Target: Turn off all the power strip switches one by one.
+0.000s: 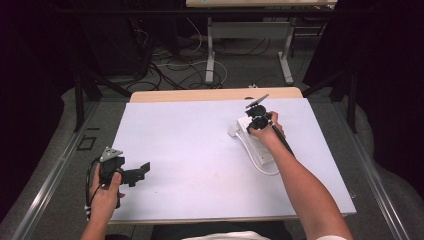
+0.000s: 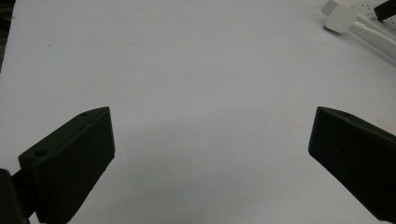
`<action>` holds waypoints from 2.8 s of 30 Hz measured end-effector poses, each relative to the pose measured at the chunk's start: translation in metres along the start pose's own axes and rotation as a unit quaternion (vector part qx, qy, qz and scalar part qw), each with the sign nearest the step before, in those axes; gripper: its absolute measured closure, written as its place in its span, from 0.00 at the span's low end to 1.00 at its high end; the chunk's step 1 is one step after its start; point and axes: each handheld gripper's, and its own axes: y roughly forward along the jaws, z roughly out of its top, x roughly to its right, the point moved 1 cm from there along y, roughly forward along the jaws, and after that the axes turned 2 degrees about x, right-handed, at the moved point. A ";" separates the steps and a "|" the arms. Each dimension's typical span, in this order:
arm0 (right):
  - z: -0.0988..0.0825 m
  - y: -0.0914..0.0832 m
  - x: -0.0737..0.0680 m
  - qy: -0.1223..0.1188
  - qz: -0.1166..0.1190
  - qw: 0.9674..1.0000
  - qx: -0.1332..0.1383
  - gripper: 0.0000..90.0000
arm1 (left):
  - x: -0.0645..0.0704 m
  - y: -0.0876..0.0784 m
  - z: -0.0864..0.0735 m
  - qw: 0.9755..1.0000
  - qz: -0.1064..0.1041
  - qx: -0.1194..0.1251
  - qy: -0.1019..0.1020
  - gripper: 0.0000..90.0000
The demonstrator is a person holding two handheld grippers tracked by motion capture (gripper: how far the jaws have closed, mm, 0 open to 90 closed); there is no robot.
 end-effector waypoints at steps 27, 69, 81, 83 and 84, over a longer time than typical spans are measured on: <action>0.001 0.001 0.003 -0.002 -0.002 1.000 -0.010 1.00 | 0.001 0.002 -0.001 1.000 0.002 0.004 0.001 0.01; 0.018 -0.010 0.007 0.001 -0.007 0.999 -0.040 1.00 | 0.000 0.003 0.000 1.000 0.000 -0.005 0.006 0.01; 0.031 -0.007 0.003 0.004 -0.006 1.000 -0.016 1.00 | -0.001 0.002 0.000 1.000 0.002 0.003 0.000 0.01; 0.031 -0.004 0.002 0.008 -0.003 1.000 -0.008 1.00 | -0.001 0.001 0.000 1.000 0.001 -0.001 0.001 0.01; 0.032 -0.003 0.002 0.007 -0.006 1.000 -0.016 1.00 | -0.001 0.001 0.000 1.000 0.001 0.000 0.001 0.01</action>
